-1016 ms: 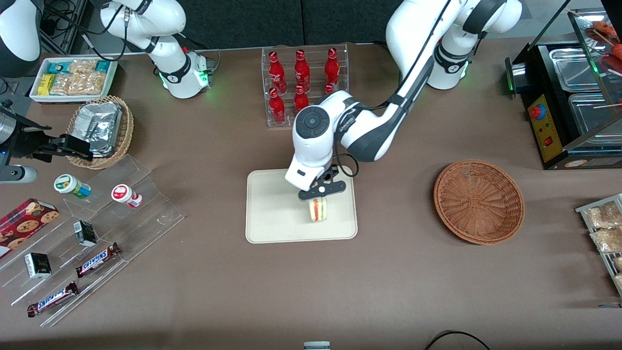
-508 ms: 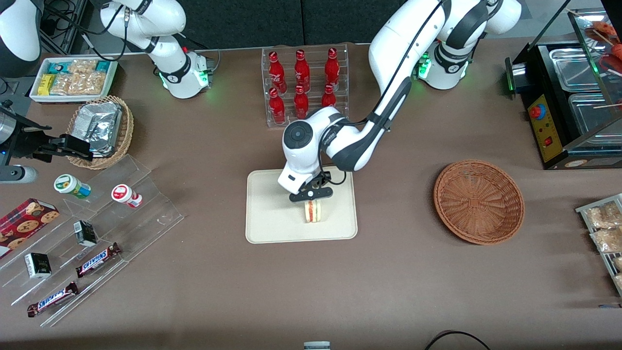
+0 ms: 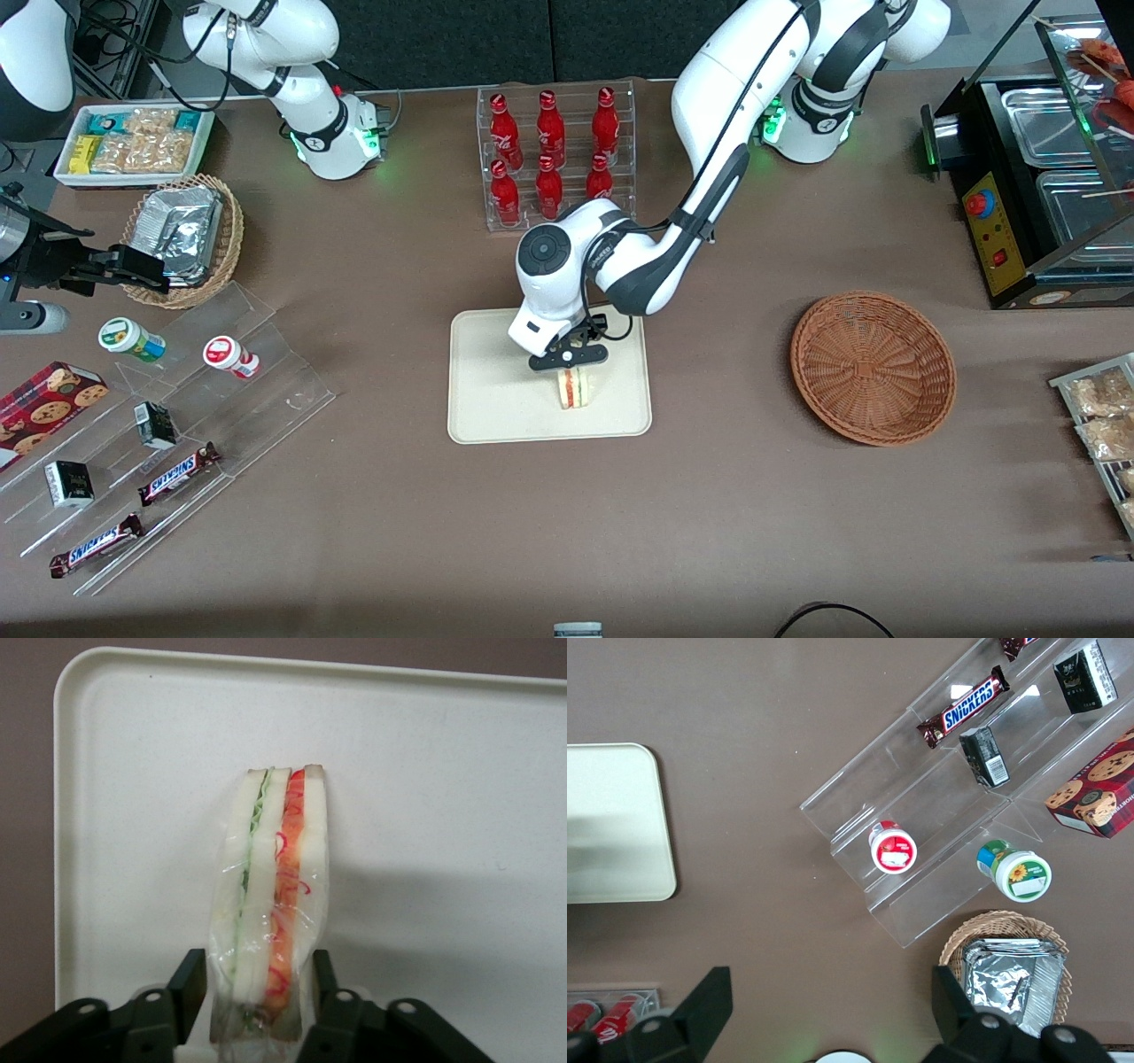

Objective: Place sandwich from basket to tray

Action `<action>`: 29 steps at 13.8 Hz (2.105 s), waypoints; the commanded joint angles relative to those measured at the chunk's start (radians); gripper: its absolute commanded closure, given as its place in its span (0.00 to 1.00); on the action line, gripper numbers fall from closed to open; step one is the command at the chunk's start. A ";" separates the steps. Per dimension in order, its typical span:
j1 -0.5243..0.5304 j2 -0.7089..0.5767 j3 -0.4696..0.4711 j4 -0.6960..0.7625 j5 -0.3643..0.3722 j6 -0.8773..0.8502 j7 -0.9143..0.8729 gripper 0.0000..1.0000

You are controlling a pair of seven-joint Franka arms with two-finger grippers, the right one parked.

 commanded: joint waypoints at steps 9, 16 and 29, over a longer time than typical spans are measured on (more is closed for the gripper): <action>0.146 -0.433 0.013 0.031 -0.006 -0.456 -0.005 0.00; 0.363 -0.658 0.015 0.020 -0.029 -0.717 0.209 0.00; 0.763 -0.955 0.116 -0.241 -0.190 -0.759 0.932 0.00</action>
